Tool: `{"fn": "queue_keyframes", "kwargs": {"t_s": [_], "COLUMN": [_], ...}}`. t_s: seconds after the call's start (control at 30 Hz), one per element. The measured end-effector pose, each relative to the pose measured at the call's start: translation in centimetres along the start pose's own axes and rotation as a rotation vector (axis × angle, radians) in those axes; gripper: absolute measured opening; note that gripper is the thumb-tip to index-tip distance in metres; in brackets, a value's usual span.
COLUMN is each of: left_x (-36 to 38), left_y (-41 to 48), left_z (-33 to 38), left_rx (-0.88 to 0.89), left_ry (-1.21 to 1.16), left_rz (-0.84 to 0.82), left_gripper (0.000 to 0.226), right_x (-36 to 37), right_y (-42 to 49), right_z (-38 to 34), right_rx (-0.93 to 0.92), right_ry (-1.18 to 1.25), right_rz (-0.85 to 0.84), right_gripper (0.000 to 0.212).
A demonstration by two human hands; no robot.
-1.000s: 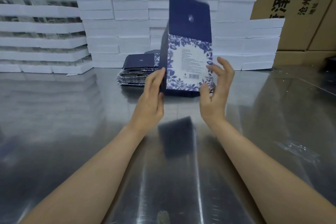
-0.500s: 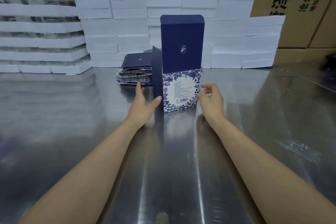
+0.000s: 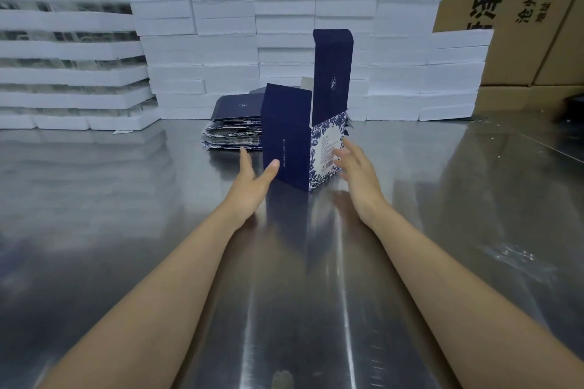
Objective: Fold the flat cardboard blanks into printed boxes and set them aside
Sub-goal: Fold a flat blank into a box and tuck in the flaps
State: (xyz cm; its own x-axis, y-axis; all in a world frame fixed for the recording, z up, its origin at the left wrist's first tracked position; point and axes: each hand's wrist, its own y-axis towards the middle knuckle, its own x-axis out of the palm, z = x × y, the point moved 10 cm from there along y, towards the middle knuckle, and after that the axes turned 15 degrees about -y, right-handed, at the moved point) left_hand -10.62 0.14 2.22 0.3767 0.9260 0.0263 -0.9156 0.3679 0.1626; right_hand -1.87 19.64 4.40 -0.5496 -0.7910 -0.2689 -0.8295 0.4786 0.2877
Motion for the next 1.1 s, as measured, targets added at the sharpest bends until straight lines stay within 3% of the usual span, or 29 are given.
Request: {"fn": "queue_keyframes", "kwargs": {"t_s": [0.13, 0.33, 0.47, 0.53, 0.6, 0.67, 0.73, 0.8, 0.87, 0.9, 0.93, 1.0, 1.1], "left_x": [1.0, -0.8, -2.6, -1.7, -0.5, -0.5, -1.0, -1.7, -2.3, -2.2, -1.9, -0.9, 0.6], "left_y": [-0.2, -0.2, 0.6, 1.0, 1.1, 0.7, -0.1, -0.7, -1.1, -1.0, -0.7, -0.1, -0.5], "left_z": [0.3, 0.8, 0.8, 0.4, 0.6, 1.4, 2.5, 3.7, 4.3, 4.3, 3.8, 2.8, 3.2], "left_rx": [0.025, 0.089, 0.079, 0.049, 0.06, 0.103, 0.178, 0.293, 0.351, 0.342, 0.3, 0.215, 0.304], "left_ry": [-0.088, -0.016, 0.068, 0.148, 0.142, 0.007, -0.097, -0.103, -0.067, -0.058, -0.067, -0.108, 0.02], "left_rz": [-0.07, 0.104, 0.236, 0.169, 0.076, 0.066, 0.079, 0.137, 0.231, 0.241, 0.204, 0.081, -0.038], "left_gripper": [0.086, 0.05, 0.071, 0.081, 0.065, 0.033, 0.026, 0.029, 0.008, 0.013, 0.032, 0.059, 0.055], "right_x": [2.0, 1.6, 1.1, 1.4, 2.0, 1.7, 0.4, -1.9, -4.5, -5.1, -5.0, -3.1, 0.0], "right_y": [-0.9, -1.1, -0.9, -0.9, -1.1, -1.1, -0.6, -0.2, -0.5, -0.6, -0.5, 0.1, 0.1], "right_z": [-0.9, -1.2, -1.1, -1.2, -1.8, -2.3, -1.6, -0.1, 0.4, 0.4, 0.4, 0.5, -0.4], "right_rx": [-0.067, -0.06, -0.088, -0.11, -0.155, -0.208, -0.143, -0.014, 0.034, 0.027, 0.023, 0.028, -0.033], "right_ry": [-0.115, -0.104, -0.141, -0.166, -0.179, -0.085, 0.05, 0.006, -0.106, -0.106, -0.081, 0.038, 0.062], "right_rz": [-0.167, -0.115, -0.048, -0.068, -0.113, -0.117, -0.035, 0.171, 0.413, 0.471, 0.46, 0.28, -0.008], "right_gripper": [0.051, 0.052, 0.052, 0.053, 0.055, 0.057, 0.061, 0.059, 0.045, 0.036, 0.03, 0.031, 0.062]}}
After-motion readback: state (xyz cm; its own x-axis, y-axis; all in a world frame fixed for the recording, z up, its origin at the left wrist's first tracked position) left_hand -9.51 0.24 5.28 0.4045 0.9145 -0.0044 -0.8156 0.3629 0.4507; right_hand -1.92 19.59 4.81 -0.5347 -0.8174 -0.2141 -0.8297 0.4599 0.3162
